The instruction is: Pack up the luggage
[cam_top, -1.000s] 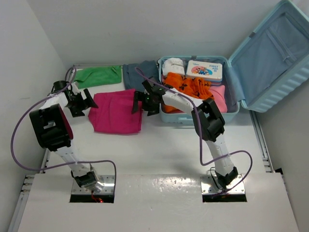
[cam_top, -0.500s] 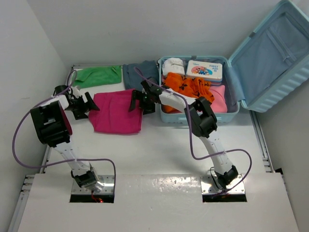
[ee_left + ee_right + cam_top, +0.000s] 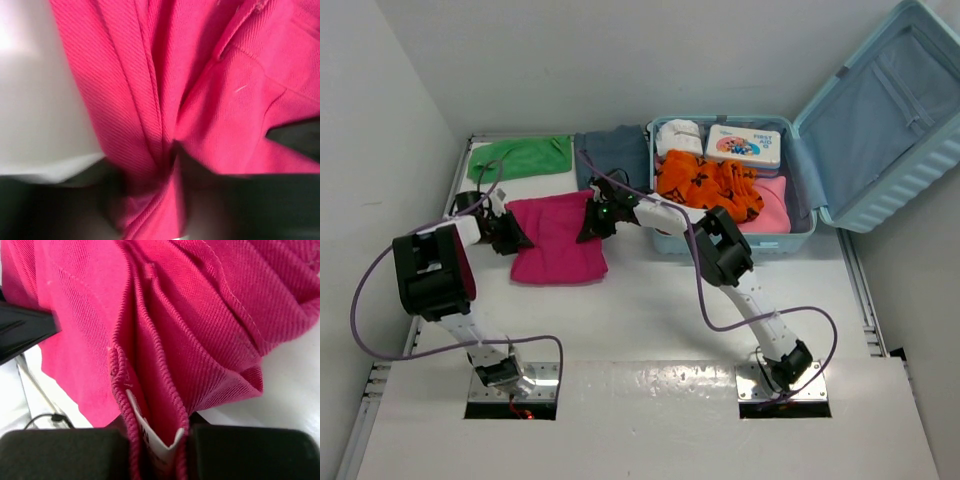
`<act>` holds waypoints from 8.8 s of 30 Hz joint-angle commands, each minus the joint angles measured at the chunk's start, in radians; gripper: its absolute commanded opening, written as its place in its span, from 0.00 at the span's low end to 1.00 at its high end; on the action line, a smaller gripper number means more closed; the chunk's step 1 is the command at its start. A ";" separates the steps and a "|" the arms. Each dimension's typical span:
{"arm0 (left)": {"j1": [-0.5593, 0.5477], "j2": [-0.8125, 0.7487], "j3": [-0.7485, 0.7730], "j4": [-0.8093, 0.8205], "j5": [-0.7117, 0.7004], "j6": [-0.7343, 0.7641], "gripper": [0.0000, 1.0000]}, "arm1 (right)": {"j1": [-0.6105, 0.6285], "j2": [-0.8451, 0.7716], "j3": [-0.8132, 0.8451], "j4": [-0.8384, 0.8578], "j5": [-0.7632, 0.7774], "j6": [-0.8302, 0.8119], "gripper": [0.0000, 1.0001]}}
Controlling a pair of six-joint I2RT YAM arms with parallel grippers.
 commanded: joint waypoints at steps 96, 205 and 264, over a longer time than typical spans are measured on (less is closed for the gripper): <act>-0.393 0.421 0.725 0.164 -0.248 -0.375 0.91 | -0.669 -0.788 -0.286 -0.245 -0.075 -0.557 0.80; -0.752 -0.099 0.689 0.172 -0.452 -0.114 0.00 | -0.395 -0.613 0.029 -0.047 0.097 -0.560 0.00; -0.215 0.656 1.223 -0.501 -0.453 0.495 0.82 | -0.874 -0.919 -0.158 -0.422 0.040 -0.713 0.87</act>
